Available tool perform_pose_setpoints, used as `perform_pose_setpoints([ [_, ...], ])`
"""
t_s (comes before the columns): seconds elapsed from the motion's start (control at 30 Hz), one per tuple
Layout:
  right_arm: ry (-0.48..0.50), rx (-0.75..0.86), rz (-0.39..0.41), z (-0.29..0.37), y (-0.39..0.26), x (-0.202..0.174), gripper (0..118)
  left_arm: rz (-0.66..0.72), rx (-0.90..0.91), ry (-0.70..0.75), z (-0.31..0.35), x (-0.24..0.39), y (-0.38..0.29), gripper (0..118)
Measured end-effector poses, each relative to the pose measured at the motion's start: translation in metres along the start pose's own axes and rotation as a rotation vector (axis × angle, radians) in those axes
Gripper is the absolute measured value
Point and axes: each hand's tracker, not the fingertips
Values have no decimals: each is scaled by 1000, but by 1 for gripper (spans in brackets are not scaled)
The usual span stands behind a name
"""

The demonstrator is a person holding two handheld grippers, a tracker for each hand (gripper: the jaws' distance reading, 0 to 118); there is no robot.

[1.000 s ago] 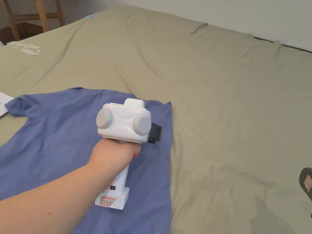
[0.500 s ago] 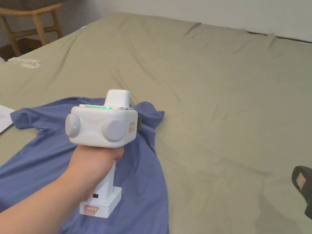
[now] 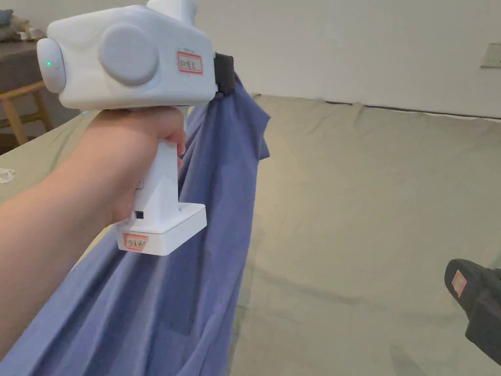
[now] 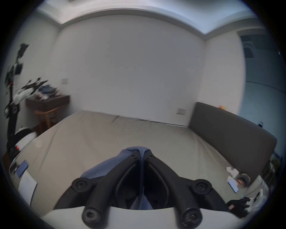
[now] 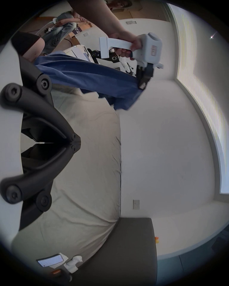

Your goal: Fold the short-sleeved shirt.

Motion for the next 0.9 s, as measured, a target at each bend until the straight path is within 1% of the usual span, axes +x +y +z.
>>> perform_pose_setpoints([
  [0.13, -83, 49, -24, 36, 7, 30, 3, -128, 47, -159, -19, 101, 19, 3],
  [0.2, -125, 63, -32, 55, 8, 47, 3, -127, 35, -230, -31, 148, 21, 3],
  [0.27, -170, 72, -41, 71, 6, 63, 3, -148, -23, -298, -56, 187, 11, 3],
  [0.33, -228, 82, -57, 88, 3, 80, 3, -187, -86, -338, -76, 232, -17, 3],
  [0.37, -241, 82, -65, 95, 1, 87, 3, -205, -127, -372, -84, 249, -33, 3],
  [0.43, -287, 78, -77, 109, -5, 101, 3, -200, -228, -435, -100, 284, -82, 3],
  [0.5, -319, 66, -79, 122, -11, 113, 3, -245, -319, -473, -118, 312, -132, 3],
  [0.57, -350, 56, -79, 134, -18, 123, 3, -295, -423, -474, -131, 330, -190, 3],
  [0.63, -377, 41, -77, 144, -24, 132, 3, -313, -538, -470, -143, 341, -244, 3],
  [0.73, -399, 24, -92, 153, -31, 142, 3, -330, -634, -467, -149, 343, -304, 3],
  [0.8, -408, 15, -98, 155, -34, 145, 3, -352, -678, -463, -146, 340, -327, 3],
  [0.9, -406, 11, -106, 153, -35, 144, 3, -353, -688, -467, -143, 330, -337, 3],
])
